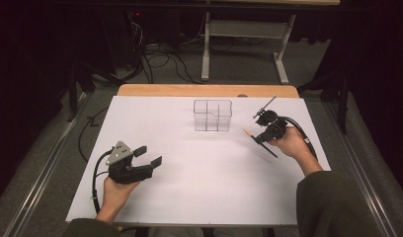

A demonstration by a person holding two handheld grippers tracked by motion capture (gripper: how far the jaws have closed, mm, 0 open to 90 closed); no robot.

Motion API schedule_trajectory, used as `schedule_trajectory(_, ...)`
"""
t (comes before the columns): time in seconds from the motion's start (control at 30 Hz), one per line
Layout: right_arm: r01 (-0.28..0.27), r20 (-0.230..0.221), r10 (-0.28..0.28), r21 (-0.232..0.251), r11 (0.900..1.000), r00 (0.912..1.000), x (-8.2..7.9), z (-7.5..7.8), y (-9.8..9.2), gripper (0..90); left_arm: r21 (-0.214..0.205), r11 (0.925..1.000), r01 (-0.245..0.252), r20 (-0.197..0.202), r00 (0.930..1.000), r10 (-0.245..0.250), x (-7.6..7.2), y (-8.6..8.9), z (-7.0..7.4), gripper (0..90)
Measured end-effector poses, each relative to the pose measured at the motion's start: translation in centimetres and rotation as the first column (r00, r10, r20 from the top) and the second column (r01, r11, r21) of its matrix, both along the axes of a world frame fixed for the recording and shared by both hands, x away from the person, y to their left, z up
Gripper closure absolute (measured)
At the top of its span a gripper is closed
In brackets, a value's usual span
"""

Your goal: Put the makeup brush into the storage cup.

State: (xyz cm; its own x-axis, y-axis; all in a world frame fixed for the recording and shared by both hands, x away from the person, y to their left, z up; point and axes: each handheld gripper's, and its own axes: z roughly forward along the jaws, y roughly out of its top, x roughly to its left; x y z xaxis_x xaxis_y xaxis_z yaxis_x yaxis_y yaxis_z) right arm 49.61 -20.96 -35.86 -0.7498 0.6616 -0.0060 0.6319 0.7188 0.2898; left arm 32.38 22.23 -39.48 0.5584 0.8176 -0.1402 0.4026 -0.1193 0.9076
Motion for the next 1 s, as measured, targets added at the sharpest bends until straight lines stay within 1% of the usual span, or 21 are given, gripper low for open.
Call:
schedule_trajectory(0.03,-0.006,0.002,0.006,0.002,1.0000,1.0000,0.0,0.1,0.0,84.7,0.001,1.0000,0.001,0.000,1.0000,-0.001,0.0,0.0,0.0,28.7)
schedule_trajectory(0.1,0.002,0.011,-0.002,0.013,0.9999,0.9999,-0.3,0.3,0.0,84.7,0.002,1.0000,0.001,0.000,1.0000,-0.001,0.0,0.0,0.0,28.7)
schedule_trajectory(0.13,-0.007,0.014,0.007,0.014,0.9999,0.9999,-0.3,0.4,-0.1,84.7,0.002,1.0000,0.001,0.000,1.0000,-0.001,-0.1,0.0,0.0,28.7)
schedule_trajectory(0.2,0.002,0.017,-0.002,0.028,0.9996,0.9998,-0.5,0.6,-0.1,84.7,0.001,1.0000,0.001,0.002,1.0000,-0.001,-0.1,0.0,0.0,28.7)
schedule_trajectory(0.23,-0.009,0.024,0.008,0.034,0.9994,0.9997,-0.6,0.7,-0.1,84.7,0.001,1.0000,0.000,0.001,1.0000,0.000,-0.1,0.0,0.0,28.7)
schedule_trajectory(0.3,-0.006,0.030,0.004,0.057,0.9984,0.9995,-0.9,0.9,0.0,84.7,-0.001,1.0000,-0.001,0.000,1.0000,0.001,0.0,0.0,0.0,28.7)
schedule_trajectory(0.47,-0.006,0.056,0.001,0.094,0.9955,0.9984,-1.6,1.3,-0.3,84.7,0.001,1.0000,0.001,0.000,1.0000,-0.001,0.0,0.0,0.0,28.8)
schedule_trajectory(0.5,-0.002,0.061,-0.005,0.112,0.9937,0.9981,-1.7,1.3,-0.4,84.7,0.001,1.0000,0.000,-0.001,1.0000,0.000,0.0,0.0,0.0,28.7)
schedule_trajectory(0.53,0.001,0.061,-0.009,0.121,0.9927,0.9981,-1.9,1.4,-0.5,84.7,0.001,1.0000,-0.001,-0.001,1.0000,0.001,-0.1,0.0,0.0,28.7)
schedule_trajectory(0.6,0.000,0.074,-0.009,0.126,0.9920,0.9972,-2.1,1.5,-0.7,84.7,0.001,1.0000,-0.001,-0.001,1.0000,0.001,0.0,0.0,0.0,28.8)
schedule_trajectory(0.67,0.008,0.076,-0.019,0.139,0.9903,0.9969,-2.5,1.6,-0.8,84.7,0.001,1.0000,0.000,-0.001,1.0000,0.000,0.0,0.0,0.0,28.8)
schedule_trajectory(0.7,0.001,0.086,-0.014,0.146,0.9893,0.9962,-2.6,1.6,-0.8,84.7,-0.001,1.0000,0.001,-0.002,1.0000,-0.001,0.0,-0.1,0.0,28.8)
schedule_trajectory(0.73,0.000,0.086,-0.013,0.152,0.9884,0.9962,-2.8,1.7,-0.9,84.7,0.001,1.0000,0.001,-0.002,1.0000,-0.001,0.0,-0.1,0.0,28.8)
schedule_trajectory(0.8,-0.004,0.103,-0.014,0.171,0.9853,0.9946,-3.0,1.8,-1.1,84.7,0.001,1.0000,0.002,-0.001,1.0000,-0.002,0.0,-0.1,0.0,28.7)
schedule_trajectory(0.87,0.005,0.105,-0.027,0.197,0.9803,0.9941,-3.3,1.9,-1.2,84.7,0.001,1.0000,0.001,-0.001,1.0000,-0.001,0.0,-0.1,0.0,28.7)
schedule_trajectory(0.9,0.000,0.112,-0.023,0.200,0.9798,0.9934,-3.3,2.0,-1.4,84.7,0.000,1.0000,0.000,-0.001,1.0000,0.000,0.0,-0.1,0.0,28.8)
schedule_trajectory(0.97,0.012,0.118,-0.038,0.216,0.9763,0.9923,-3.6,2.0,-1.4,84.7,-0.002,1.0000,0.000,-0.002,1.0000,0.000,0.0,-0.1,0.0,28.7)
schedule_trajectory(1.0,0.009,0.124,-0.037,0.217,0.9762,0.9916,-3.7,2.0,-1.5,84.7,-0.002,1.0000,0.000,-0.003,1.0000,0.000,0.0,-0.1,0.0,28.7)
